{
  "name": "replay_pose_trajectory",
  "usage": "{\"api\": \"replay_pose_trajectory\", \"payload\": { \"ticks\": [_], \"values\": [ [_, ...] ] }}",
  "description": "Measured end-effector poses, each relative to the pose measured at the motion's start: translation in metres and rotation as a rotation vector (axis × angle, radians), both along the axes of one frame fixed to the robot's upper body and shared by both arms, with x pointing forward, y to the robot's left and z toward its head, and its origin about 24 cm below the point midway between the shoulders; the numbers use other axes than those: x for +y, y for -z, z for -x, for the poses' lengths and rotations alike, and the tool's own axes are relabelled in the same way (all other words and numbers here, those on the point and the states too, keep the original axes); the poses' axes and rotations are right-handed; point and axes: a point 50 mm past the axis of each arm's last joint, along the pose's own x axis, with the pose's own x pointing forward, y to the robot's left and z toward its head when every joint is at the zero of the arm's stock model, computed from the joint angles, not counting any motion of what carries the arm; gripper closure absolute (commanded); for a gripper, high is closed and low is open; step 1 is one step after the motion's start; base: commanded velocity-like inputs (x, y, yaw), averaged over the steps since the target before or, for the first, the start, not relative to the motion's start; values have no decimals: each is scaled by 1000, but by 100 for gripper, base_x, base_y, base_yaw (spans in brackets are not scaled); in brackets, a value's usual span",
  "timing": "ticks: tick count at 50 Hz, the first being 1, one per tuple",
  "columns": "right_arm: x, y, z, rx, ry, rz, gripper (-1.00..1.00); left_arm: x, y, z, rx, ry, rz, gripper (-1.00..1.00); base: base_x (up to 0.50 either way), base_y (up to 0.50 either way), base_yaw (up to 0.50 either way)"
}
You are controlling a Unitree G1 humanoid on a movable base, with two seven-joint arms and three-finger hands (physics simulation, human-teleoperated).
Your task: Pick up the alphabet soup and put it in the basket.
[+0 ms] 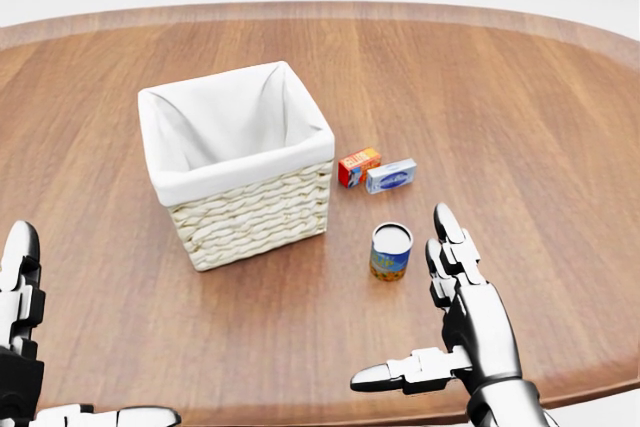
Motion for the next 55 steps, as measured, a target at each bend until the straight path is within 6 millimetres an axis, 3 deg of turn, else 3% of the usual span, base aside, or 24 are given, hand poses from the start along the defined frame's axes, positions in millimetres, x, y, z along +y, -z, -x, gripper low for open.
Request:
{"api": "replay_pose_trajectory", "payload": {
  "ticks": [55],
  "values": [
    [-1, -1, 0, -1, -5, -2, -100, -2, -5, 8, -13, 10, -10, -100, 22, 0, 0]
  ]
}}
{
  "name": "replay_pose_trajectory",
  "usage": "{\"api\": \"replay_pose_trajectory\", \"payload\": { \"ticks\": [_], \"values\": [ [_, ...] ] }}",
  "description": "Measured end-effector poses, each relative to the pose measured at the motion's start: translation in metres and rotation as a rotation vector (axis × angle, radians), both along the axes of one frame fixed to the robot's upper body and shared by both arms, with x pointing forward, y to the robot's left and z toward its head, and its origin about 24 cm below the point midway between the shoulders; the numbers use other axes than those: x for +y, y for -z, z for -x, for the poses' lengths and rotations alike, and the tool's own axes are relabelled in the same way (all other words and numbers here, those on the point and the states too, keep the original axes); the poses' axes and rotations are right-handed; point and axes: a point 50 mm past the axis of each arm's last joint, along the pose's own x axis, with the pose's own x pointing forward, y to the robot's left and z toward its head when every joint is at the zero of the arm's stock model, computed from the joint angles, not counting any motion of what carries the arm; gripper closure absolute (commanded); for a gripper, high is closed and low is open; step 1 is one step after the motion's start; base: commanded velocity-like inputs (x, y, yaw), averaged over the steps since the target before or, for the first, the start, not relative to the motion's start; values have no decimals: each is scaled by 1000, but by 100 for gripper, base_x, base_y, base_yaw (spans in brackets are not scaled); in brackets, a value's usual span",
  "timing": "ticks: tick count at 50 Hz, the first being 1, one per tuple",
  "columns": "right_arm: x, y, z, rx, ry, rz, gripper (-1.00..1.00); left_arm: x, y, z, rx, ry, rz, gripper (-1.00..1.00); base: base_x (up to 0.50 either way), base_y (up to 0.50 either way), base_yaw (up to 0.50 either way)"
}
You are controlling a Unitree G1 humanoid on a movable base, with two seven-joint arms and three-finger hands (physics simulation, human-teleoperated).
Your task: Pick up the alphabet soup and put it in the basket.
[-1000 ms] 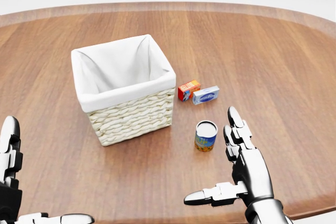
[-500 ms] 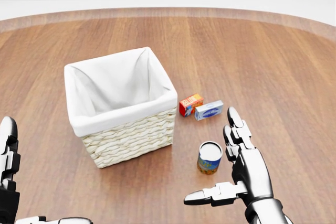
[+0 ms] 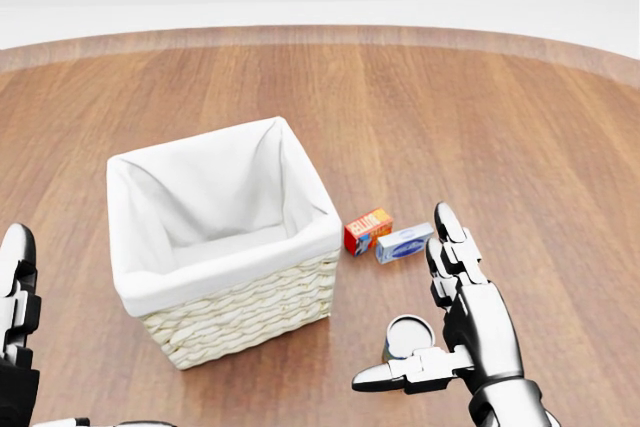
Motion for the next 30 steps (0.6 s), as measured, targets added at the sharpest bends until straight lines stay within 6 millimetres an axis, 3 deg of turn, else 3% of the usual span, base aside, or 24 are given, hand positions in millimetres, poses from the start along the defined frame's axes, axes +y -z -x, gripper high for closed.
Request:
{"api": "replay_pose_trajectory", "payload": {
  "ticks": [20, 30],
  "values": [
    [1, 1, 0, 1, -4, 0, -100, -2, 0, 2, -2, 10, -3, -100, 22, 0, 0],
    [-2, 4, -5, -2, 13, 7, -100, -2, -1, 3, -7, 12, -1, -100, 0, 0, 0]
  ]
}}
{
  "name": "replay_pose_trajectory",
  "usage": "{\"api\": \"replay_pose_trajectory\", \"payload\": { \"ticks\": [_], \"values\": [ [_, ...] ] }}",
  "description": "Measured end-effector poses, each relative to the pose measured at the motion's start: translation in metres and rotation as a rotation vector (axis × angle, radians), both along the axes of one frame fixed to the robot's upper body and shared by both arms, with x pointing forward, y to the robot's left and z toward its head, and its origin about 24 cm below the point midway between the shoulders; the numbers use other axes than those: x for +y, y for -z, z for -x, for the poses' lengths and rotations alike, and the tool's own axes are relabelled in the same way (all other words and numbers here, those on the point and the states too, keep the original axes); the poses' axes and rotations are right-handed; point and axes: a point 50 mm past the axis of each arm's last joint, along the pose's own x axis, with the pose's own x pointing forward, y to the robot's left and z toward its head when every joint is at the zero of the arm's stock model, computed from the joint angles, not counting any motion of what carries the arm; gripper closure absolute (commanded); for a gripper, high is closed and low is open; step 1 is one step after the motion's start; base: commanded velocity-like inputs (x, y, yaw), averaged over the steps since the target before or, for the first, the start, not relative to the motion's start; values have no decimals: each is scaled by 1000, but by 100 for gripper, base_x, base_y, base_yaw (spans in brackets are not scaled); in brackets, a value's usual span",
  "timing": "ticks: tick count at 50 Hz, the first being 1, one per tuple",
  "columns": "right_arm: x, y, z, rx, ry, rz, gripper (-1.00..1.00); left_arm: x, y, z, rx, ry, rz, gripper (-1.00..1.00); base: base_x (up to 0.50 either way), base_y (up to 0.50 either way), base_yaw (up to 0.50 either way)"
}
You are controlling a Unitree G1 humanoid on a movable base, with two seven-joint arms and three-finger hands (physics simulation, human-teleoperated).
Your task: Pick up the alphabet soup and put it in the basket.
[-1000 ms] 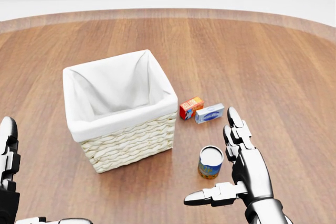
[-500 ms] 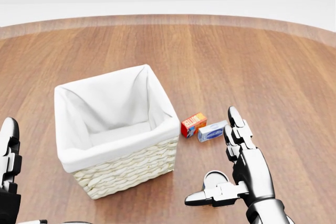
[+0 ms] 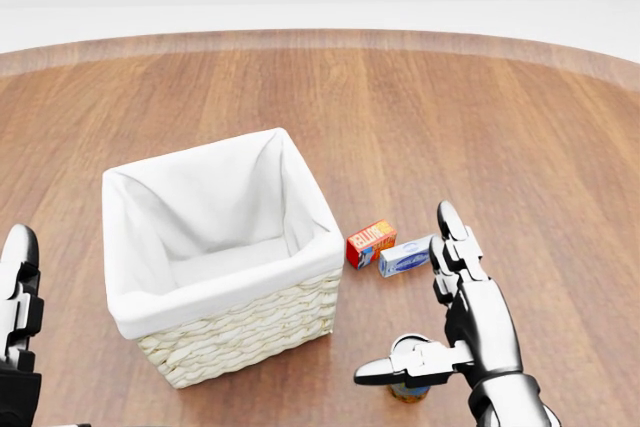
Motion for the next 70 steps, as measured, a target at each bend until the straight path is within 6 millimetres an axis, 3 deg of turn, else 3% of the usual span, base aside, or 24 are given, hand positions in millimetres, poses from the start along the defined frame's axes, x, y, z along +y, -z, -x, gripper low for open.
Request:
{"api": "replay_pose_trajectory", "payload": {
  "ticks": [27, 70],
  "values": [
    [-20, 30, -20, 71, 77, 45, -100, -4, 0, 1, 2, 11, -5, -100, 0, 0, 0],
    [-18, 89, -26, 367, 92, 107, -100, -4, -1, 3, -2, 13, -4, -100, 0, 0, 0]
  ]
}}
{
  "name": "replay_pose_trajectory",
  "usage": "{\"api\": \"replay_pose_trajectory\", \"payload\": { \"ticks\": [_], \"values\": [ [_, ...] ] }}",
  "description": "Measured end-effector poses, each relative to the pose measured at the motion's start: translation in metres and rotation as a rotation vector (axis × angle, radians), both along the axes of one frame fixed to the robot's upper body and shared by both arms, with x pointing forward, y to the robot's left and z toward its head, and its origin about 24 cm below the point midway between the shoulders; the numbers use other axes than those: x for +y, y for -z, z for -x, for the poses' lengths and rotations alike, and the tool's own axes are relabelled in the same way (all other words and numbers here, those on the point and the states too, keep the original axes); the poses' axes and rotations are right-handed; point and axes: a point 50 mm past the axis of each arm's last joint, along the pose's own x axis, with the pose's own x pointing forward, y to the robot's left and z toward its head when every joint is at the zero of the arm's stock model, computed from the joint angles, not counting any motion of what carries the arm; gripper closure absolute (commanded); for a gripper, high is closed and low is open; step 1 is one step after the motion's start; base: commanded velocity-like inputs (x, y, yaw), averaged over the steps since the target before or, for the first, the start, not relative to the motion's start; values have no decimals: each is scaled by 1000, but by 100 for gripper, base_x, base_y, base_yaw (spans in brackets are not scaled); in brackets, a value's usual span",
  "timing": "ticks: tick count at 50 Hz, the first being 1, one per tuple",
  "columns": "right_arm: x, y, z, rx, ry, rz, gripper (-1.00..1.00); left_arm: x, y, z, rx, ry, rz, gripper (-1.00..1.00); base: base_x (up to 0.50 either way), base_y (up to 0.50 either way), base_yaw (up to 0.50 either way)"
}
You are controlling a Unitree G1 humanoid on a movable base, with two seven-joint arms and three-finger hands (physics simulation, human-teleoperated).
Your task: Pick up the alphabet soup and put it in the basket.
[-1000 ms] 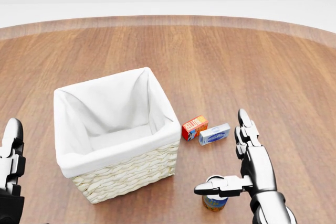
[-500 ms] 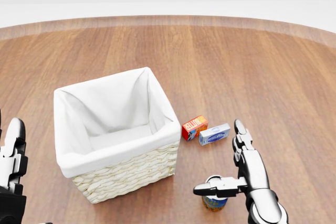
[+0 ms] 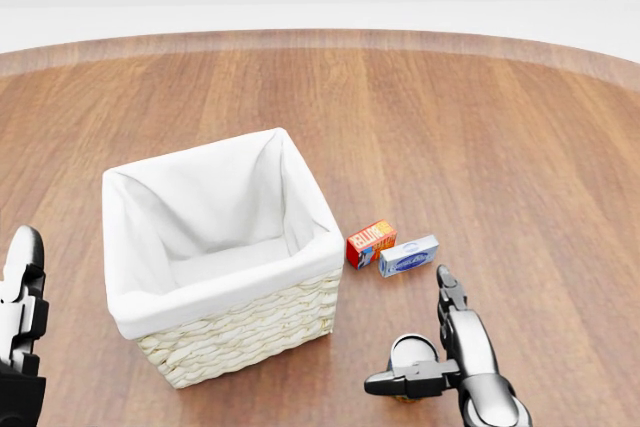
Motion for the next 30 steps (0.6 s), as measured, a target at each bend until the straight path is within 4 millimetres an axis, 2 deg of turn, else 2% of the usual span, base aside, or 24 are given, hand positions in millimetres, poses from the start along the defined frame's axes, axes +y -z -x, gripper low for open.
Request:
{"api": "replay_pose_trajectory", "payload": {
  "ticks": [30],
  "values": [
    [0, 28, -1, 198, 13, 47, -100, -2, -1, 3, -5, 11, -1, -100, 0, 0, 0]
  ]
}}
